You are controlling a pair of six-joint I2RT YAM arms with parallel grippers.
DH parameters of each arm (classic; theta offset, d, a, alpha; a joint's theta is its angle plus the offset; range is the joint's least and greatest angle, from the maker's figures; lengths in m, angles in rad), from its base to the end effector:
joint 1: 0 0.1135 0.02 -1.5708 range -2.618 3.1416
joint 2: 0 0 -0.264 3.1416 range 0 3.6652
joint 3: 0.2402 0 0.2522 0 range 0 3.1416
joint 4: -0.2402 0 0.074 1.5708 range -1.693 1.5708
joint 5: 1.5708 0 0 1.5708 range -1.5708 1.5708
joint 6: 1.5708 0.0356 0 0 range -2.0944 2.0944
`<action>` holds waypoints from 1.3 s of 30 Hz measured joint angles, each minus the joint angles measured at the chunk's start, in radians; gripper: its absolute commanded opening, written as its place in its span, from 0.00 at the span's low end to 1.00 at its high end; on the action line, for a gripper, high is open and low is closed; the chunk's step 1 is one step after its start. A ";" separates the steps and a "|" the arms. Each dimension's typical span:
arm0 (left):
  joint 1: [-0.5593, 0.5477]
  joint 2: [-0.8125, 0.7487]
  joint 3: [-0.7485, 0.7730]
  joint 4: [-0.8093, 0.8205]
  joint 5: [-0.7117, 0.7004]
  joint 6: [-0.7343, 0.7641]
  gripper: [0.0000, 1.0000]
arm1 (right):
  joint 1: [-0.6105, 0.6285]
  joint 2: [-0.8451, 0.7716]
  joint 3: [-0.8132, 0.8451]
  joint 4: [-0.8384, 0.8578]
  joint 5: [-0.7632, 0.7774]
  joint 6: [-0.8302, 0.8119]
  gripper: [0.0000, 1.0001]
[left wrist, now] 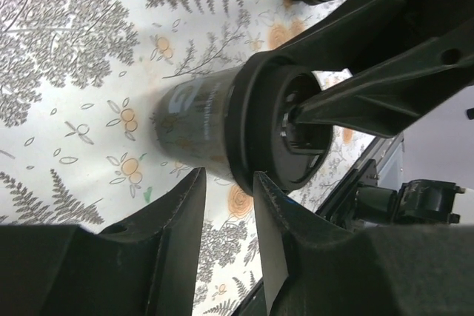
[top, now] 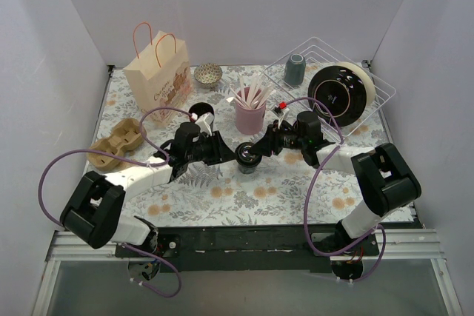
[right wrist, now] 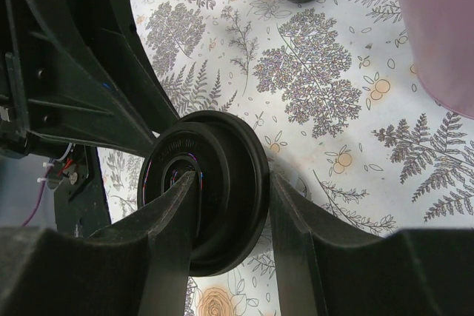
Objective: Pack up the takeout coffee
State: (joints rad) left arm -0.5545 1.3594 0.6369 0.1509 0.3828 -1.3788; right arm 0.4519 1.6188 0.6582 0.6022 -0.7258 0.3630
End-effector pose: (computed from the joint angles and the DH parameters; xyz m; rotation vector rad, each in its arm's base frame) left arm 0.2294 -0.1577 0.1968 -0.7604 2.4006 -1.4005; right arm 0.2744 0.1594 0.1755 -0.6050 1.9430 1.2267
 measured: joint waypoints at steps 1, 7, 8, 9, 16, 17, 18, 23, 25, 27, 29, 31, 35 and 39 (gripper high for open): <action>0.001 0.004 -0.005 0.000 -0.002 0.001 0.29 | 0.000 0.000 0.000 0.000 0.000 0.000 0.06; 0.001 0.014 -0.008 0.020 -0.009 0.000 0.24 | 0.000 0.006 -0.002 0.003 -0.004 0.000 0.06; 0.001 0.019 -0.008 0.024 -0.013 -0.002 0.24 | 0.000 0.006 -0.002 0.005 -0.005 0.000 0.05; 0.001 0.026 -0.008 0.029 -0.016 -0.006 0.23 | 0.000 0.008 -0.004 0.008 -0.005 0.000 0.06; 0.001 0.040 -0.042 0.089 -0.038 -0.080 0.22 | -0.006 0.018 -0.019 0.059 -0.003 0.010 0.06; 0.001 0.041 -0.052 0.105 -0.040 -0.093 0.22 | -0.006 0.019 -0.024 0.071 -0.003 0.014 0.06; 0.001 0.045 -0.063 0.125 -0.041 -0.107 0.22 | -0.007 0.021 -0.028 0.082 -0.003 0.017 0.06; 0.002 0.084 -0.075 0.201 -0.039 -0.158 0.26 | -0.018 0.035 -0.034 0.127 0.000 0.032 0.05; 0.003 0.089 -0.080 0.220 -0.042 -0.172 0.32 | -0.021 0.039 -0.034 0.136 0.001 0.032 0.05; 0.003 0.072 -0.087 0.210 -0.054 -0.177 0.41 | -0.021 0.039 -0.034 0.138 -0.001 0.032 0.06; 0.003 0.047 -0.086 0.171 -0.069 -0.171 0.46 | -0.019 0.039 -0.032 0.137 -0.007 0.030 0.05; 0.004 0.011 -0.082 0.107 -0.085 -0.163 0.48 | -0.013 0.040 -0.028 0.131 -0.017 0.026 0.06; 0.046 -0.060 -0.061 -0.021 -0.066 -0.130 0.49 | -0.005 0.042 -0.007 0.091 -0.029 0.005 0.06; 0.103 -0.076 -0.016 -0.076 -0.025 -0.080 0.49 | -0.006 0.048 0.016 0.048 -0.052 -0.023 0.06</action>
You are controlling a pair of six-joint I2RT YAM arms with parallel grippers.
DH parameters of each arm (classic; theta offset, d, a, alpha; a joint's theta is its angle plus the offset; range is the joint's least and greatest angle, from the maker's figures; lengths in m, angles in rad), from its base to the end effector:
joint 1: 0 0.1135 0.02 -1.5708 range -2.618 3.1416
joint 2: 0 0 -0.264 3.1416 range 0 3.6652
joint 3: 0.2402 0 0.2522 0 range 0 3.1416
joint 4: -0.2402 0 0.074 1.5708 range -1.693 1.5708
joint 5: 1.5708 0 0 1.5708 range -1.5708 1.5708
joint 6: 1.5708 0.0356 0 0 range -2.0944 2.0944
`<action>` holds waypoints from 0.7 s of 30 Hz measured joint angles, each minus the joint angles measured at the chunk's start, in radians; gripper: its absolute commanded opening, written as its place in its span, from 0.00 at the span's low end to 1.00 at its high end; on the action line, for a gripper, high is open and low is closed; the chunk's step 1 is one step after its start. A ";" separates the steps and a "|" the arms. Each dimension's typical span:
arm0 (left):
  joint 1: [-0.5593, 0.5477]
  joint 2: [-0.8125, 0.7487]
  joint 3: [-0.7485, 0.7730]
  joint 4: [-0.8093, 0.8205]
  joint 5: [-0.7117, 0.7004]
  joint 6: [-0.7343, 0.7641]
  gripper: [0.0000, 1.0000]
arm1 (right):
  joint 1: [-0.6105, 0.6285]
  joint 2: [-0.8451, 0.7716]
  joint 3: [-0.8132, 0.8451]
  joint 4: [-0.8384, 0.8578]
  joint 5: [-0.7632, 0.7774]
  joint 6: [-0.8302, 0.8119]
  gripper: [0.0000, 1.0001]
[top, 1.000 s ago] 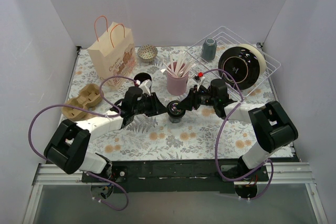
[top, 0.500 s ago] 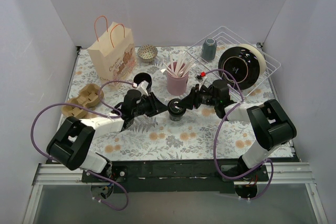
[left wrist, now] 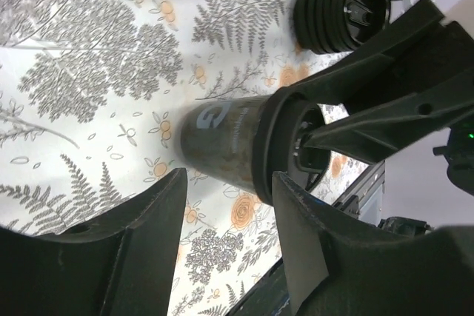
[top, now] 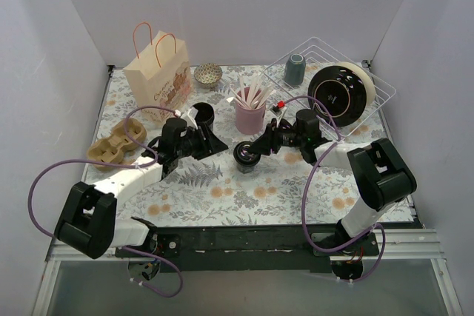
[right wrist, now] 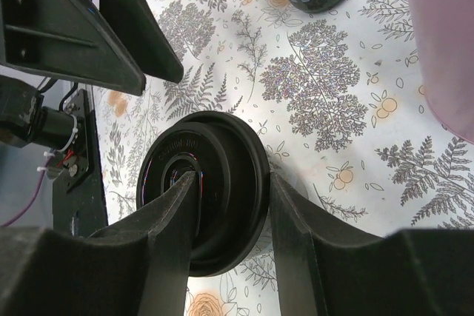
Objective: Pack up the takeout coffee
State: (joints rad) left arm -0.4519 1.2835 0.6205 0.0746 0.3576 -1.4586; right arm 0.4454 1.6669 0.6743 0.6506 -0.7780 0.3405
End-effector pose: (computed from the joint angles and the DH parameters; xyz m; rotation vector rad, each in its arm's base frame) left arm 0.2325 -0.1267 0.2036 -0.9969 2.3129 -1.3565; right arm 0.2808 0.1617 0.1706 -0.6606 1.9041 1.2561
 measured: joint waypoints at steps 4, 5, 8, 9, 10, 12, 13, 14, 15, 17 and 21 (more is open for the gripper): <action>0.014 0.011 0.030 0.009 0.074 0.065 0.46 | -0.001 0.009 0.024 -0.034 -0.030 -0.030 0.06; 0.016 0.021 0.032 0.023 0.105 0.079 0.44 | -0.001 0.009 0.027 -0.042 -0.034 -0.036 0.06; 0.016 0.058 0.033 0.047 0.167 0.103 0.43 | -0.001 0.009 0.037 -0.061 -0.042 -0.054 0.06; 0.016 0.073 0.033 0.050 0.180 0.112 0.43 | -0.001 0.011 0.039 -0.068 -0.045 -0.057 0.06; 0.016 0.089 0.033 0.052 0.188 0.121 0.42 | -0.001 0.011 0.043 -0.072 -0.047 -0.060 0.06; 0.016 0.118 0.035 0.053 0.197 0.135 0.42 | -0.002 0.015 0.048 -0.077 -0.052 -0.061 0.06; 0.016 0.130 0.035 0.054 0.200 0.139 0.42 | -0.002 0.015 0.050 -0.077 -0.053 -0.061 0.06; 0.016 0.145 0.037 0.058 0.204 0.143 0.42 | -0.003 0.015 0.050 -0.077 -0.056 -0.061 0.06; 0.016 0.158 0.037 0.061 0.207 0.146 0.42 | -0.004 0.016 0.050 -0.078 -0.059 -0.061 0.06; 0.017 0.177 0.037 0.064 0.209 0.150 0.42 | -0.006 0.017 0.050 -0.078 -0.063 -0.064 0.06; 0.018 0.187 0.037 0.077 0.209 0.153 0.42 | -0.006 0.017 0.050 -0.079 -0.064 -0.069 0.06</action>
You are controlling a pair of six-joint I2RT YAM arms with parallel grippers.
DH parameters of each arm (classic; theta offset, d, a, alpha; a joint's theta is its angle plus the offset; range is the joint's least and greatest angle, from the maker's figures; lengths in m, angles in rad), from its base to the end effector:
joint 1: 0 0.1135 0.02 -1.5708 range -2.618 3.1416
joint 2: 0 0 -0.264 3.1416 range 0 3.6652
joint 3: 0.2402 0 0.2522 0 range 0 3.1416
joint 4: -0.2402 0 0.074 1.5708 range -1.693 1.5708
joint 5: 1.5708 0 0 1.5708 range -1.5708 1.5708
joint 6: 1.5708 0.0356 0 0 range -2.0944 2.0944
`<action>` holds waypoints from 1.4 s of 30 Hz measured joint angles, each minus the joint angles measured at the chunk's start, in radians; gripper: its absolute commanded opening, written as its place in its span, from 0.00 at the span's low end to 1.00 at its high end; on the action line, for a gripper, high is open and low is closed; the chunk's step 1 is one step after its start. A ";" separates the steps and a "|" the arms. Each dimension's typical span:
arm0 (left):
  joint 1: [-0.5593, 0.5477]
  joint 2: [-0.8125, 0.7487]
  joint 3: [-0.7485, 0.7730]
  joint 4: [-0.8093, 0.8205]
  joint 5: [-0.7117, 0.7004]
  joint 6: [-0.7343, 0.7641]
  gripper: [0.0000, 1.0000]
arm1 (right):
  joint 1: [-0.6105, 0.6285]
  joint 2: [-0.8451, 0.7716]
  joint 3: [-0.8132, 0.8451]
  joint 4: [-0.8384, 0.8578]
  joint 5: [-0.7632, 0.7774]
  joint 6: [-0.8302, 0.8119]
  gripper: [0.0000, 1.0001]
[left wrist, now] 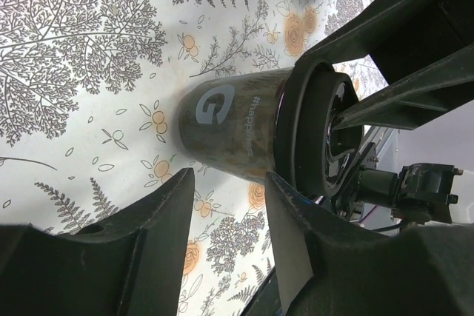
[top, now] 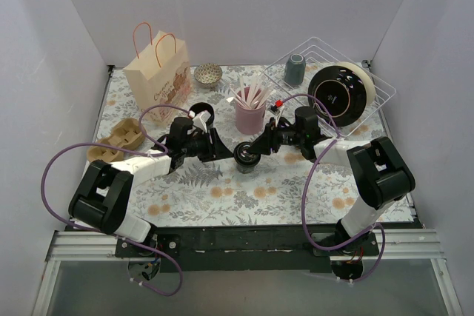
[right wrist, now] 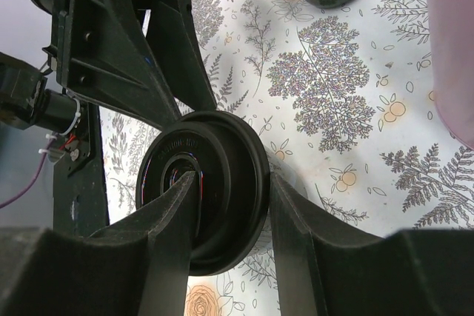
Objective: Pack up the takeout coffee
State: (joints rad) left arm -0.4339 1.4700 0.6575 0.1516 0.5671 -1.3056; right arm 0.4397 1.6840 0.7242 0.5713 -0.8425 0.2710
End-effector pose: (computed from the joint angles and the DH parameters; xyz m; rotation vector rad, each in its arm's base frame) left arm 0.2529 -0.1383 0.1757 -0.7556 2.4935 -1.4490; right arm 0.2872 0.1645 0.1726 -0.7504 1.8981 1.2775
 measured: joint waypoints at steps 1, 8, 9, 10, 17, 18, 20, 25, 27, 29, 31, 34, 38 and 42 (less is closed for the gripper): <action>0.000 0.000 0.000 0.007 0.000 0.001 0.42 | 0.000 0.000 0.000 -0.001 -0.001 -0.002 0.06; 0.001 -0.023 0.005 0.011 -0.006 0.009 0.41 | -0.001 0.000 0.002 -0.007 -0.006 -0.013 0.06; 0.001 -0.026 0.009 0.013 -0.005 0.011 0.41 | -0.001 0.002 0.006 -0.013 -0.006 -0.013 0.06; 0.001 -0.027 0.015 0.014 -0.005 0.013 0.41 | -0.001 0.003 0.008 -0.015 -0.006 -0.013 0.06; 0.001 -0.008 0.043 0.060 0.014 0.017 0.39 | -0.001 0.009 0.014 -0.020 -0.017 -0.014 0.06; 0.001 -0.002 0.044 0.065 0.016 0.017 0.39 | -0.001 0.009 0.014 -0.020 -0.017 -0.014 0.06; 0.001 0.015 0.045 0.067 0.018 0.020 0.38 | -0.001 0.009 0.014 -0.020 -0.017 -0.014 0.06; 0.001 0.033 0.045 0.075 0.019 0.019 0.35 | -0.001 0.011 0.014 -0.019 -0.017 -0.014 0.06; 0.001 0.033 0.044 0.080 0.018 0.020 0.31 | -0.001 0.011 0.014 -0.019 -0.016 -0.013 0.06; 0.001 0.034 0.044 0.081 0.015 0.018 0.30 | -0.001 0.013 0.014 -0.018 -0.015 -0.013 0.06; 0.000 0.036 0.044 0.079 0.005 0.012 0.28 | -0.001 0.014 0.014 -0.014 -0.014 -0.010 0.06; -0.002 0.040 0.044 0.076 -0.008 -0.010 0.26 | -0.002 0.019 0.014 -0.006 -0.012 -0.002 0.06; -0.010 0.052 0.036 0.083 -0.035 -0.046 0.26 | -0.003 0.024 0.014 0.004 -0.008 0.006 0.06; -0.027 0.051 0.020 0.105 -0.073 -0.072 0.26 | -0.006 0.026 0.014 0.006 -0.005 0.012 0.06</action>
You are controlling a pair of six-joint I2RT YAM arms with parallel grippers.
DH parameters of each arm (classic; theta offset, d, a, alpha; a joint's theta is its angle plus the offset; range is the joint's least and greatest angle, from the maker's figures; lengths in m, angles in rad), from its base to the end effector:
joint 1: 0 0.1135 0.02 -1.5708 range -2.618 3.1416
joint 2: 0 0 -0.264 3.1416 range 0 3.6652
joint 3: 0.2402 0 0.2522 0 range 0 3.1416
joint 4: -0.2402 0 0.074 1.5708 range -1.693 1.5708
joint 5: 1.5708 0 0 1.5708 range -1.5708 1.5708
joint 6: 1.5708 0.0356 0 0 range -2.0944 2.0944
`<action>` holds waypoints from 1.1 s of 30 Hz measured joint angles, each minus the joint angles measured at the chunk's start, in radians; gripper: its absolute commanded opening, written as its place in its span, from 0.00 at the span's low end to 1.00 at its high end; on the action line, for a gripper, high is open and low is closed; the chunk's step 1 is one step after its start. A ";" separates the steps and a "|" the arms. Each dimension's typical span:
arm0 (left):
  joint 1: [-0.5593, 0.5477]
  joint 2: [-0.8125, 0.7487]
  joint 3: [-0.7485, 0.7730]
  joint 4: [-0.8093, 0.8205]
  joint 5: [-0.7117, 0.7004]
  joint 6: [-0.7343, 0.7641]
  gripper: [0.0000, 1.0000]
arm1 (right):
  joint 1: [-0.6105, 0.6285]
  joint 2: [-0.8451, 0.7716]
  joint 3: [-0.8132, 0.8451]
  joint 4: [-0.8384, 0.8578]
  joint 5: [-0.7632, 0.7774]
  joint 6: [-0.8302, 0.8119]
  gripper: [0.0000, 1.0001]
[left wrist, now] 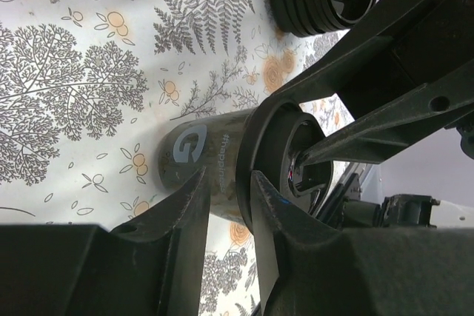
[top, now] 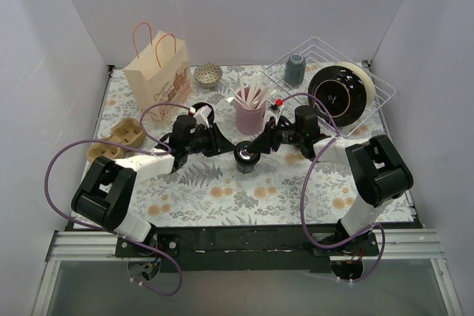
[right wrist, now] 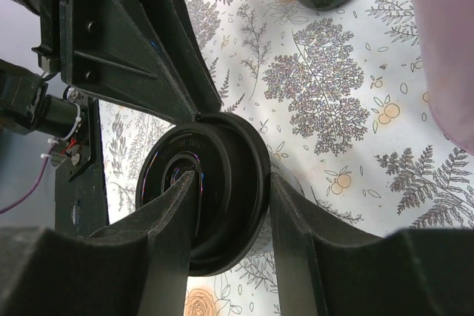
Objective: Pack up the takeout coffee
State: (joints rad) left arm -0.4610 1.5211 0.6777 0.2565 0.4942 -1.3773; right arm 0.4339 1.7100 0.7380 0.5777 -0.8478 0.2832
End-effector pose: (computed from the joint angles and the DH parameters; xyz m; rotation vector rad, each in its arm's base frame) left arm 0.2632 -0.1496 0.1758 -0.8081 2.4080 -1.4576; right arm 0.2921 0.1648 0.1689 -0.7361 1.9108 1.2875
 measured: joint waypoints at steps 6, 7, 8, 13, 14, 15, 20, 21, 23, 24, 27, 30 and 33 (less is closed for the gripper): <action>-0.030 -0.008 -0.035 0.056 -0.077 -0.019 0.26 | -0.005 0.007 -0.006 0.027 0.002 0.016 0.06; -0.034 -0.008 -0.041 0.066 -0.088 -0.021 0.26 | -0.007 0.009 -0.010 0.034 0.003 0.023 0.06; -0.037 -0.008 -0.046 0.076 -0.096 -0.025 0.27 | -0.008 0.009 -0.012 0.040 0.003 0.029 0.06; -0.047 -0.044 -0.043 0.048 -0.129 -0.020 0.42 | -0.007 0.005 -0.018 0.051 0.000 0.033 0.06; -0.048 -0.056 -0.045 0.025 -0.143 -0.017 0.45 | -0.005 0.004 -0.018 0.051 -0.002 0.032 0.06; -0.050 -0.067 -0.045 0.002 -0.153 -0.014 0.48 | -0.001 0.001 -0.018 0.050 -0.002 0.029 0.06; -0.051 -0.088 -0.025 -0.078 -0.169 -0.007 0.50 | 0.007 -0.018 -0.015 0.020 0.008 0.006 0.06; -0.051 -0.089 -0.020 -0.091 -0.169 -0.008 0.50 | 0.007 -0.023 -0.014 0.014 0.008 0.004 0.06; -0.051 -0.093 -0.008 -0.122 -0.170 -0.010 0.50 | 0.008 -0.026 -0.012 0.000 0.008 0.000 0.07; -0.051 -0.093 0.004 -0.146 -0.171 -0.009 0.51 | 0.008 -0.027 -0.010 -0.006 0.008 -0.001 0.11; -0.050 -0.093 0.060 -0.239 -0.181 0.008 0.52 | 0.010 -0.027 0.001 -0.029 0.007 -0.002 0.20; -0.048 -0.086 0.124 -0.325 -0.193 0.032 0.53 | 0.010 -0.032 0.002 -0.034 0.005 0.005 0.29; -0.043 -0.078 0.162 -0.370 -0.200 0.047 0.53 | 0.009 -0.042 0.003 -0.045 0.008 0.016 0.35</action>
State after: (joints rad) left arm -0.5045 1.4429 0.8398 -0.1139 0.2943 -1.3304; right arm 0.4427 1.6676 0.7414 0.5331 -0.8398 0.2989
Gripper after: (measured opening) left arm 0.531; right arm 0.477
